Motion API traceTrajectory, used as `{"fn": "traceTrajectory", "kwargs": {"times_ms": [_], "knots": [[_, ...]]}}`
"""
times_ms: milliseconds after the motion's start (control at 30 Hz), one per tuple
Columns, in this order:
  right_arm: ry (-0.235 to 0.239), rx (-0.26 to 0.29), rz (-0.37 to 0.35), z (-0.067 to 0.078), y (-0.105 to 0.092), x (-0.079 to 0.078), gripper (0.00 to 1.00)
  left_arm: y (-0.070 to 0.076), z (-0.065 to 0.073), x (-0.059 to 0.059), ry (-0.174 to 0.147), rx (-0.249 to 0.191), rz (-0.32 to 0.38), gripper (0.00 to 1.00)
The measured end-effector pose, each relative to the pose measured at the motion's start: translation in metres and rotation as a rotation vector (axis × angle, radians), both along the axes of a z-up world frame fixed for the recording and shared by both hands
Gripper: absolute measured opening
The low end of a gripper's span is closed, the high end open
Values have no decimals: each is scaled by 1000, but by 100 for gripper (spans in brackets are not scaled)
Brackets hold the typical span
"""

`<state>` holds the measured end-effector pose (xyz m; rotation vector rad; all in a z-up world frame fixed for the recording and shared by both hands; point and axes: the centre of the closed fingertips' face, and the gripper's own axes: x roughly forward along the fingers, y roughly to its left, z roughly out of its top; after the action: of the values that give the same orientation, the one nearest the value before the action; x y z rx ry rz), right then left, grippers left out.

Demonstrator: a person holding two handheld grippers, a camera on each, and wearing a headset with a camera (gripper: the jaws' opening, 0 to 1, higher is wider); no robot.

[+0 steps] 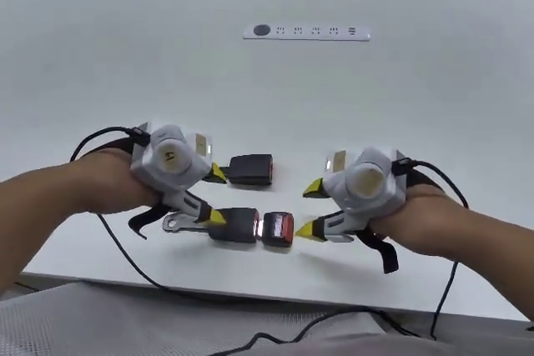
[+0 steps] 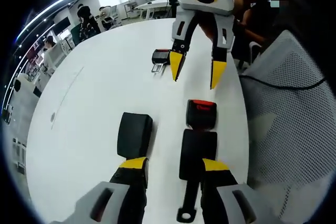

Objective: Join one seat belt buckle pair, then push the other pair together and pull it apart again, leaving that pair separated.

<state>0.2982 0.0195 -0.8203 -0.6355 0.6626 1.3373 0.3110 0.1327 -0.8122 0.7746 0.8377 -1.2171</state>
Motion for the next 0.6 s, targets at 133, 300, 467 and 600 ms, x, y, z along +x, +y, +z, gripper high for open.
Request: {"fn": "traceTrajectory", "kwargs": {"times_ms": [133, 300, 467, 600], "knots": [[-3, -3, -26, 1, -20, 12, 35, -7, 1, 15, -11, 2, -13, 41], [-17, -11, -51, 4, -41, 31, 35, -16, 5, 35, -27, 5, -35, 43], [-34, -39, -66, 3, -66, 53, 34, -24, 5, 58, -40, 1, -36, 44], [-45, -63, -74, 0, -86, 69, 34, -26, -3, 66, -30, 21, -60, 45]]}}
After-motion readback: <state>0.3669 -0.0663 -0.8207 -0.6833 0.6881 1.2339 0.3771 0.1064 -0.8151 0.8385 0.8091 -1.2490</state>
